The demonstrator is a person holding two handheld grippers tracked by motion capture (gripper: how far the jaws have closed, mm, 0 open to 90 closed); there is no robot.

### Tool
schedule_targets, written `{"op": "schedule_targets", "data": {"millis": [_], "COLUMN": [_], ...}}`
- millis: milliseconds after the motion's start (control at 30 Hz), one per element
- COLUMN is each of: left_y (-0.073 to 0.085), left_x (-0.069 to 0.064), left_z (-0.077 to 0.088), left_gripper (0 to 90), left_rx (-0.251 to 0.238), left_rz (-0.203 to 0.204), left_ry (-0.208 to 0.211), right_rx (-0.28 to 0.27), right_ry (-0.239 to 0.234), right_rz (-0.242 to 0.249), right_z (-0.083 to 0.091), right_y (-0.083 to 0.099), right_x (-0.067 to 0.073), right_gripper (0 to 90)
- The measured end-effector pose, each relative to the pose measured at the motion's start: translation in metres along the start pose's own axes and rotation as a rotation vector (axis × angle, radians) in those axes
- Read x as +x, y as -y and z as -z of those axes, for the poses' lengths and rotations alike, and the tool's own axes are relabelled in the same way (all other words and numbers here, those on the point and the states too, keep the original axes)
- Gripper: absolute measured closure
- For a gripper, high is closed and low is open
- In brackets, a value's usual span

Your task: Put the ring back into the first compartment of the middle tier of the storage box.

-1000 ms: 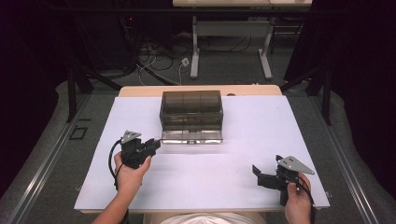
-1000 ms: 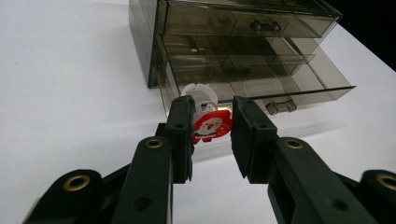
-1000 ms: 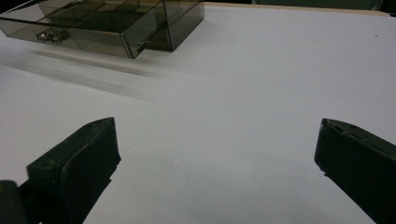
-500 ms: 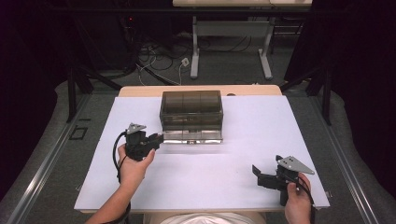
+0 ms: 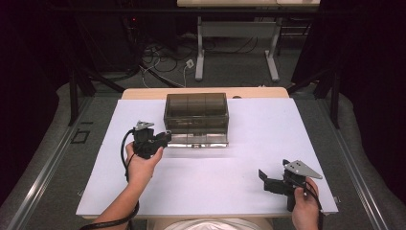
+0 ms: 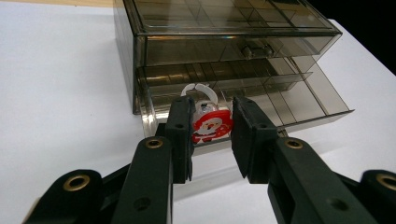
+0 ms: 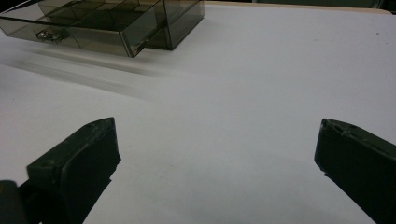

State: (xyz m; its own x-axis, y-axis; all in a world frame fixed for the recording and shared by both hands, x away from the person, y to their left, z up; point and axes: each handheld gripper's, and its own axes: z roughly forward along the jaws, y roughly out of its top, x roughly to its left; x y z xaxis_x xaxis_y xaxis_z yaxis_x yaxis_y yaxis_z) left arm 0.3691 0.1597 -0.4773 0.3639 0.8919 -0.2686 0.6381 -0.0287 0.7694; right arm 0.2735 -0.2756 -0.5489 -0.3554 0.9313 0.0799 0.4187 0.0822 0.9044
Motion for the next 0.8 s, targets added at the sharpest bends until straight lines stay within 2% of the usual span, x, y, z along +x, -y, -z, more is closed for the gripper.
{"op": "schedule_targets", "data": {"millis": [267,800], "left_y": [-0.004,-0.006], "left_x": [-0.003,-0.002], "left_z": [-0.01,-0.031], "left_gripper": [68.8,68.9], "left_rx": [0.01,0.029], "left_rz": [-0.003,0.034], "left_ry": [-0.009,-0.026], "right_rx": [0.001,0.005], "right_ry": [-0.004,-0.005], "right_rz": [0.005,0.001], "right_z": [0.0,0.0], "right_y": [0.0,0.0], "right_x": [-0.001,0.0], "right_gripper": [0.0,0.0]}}
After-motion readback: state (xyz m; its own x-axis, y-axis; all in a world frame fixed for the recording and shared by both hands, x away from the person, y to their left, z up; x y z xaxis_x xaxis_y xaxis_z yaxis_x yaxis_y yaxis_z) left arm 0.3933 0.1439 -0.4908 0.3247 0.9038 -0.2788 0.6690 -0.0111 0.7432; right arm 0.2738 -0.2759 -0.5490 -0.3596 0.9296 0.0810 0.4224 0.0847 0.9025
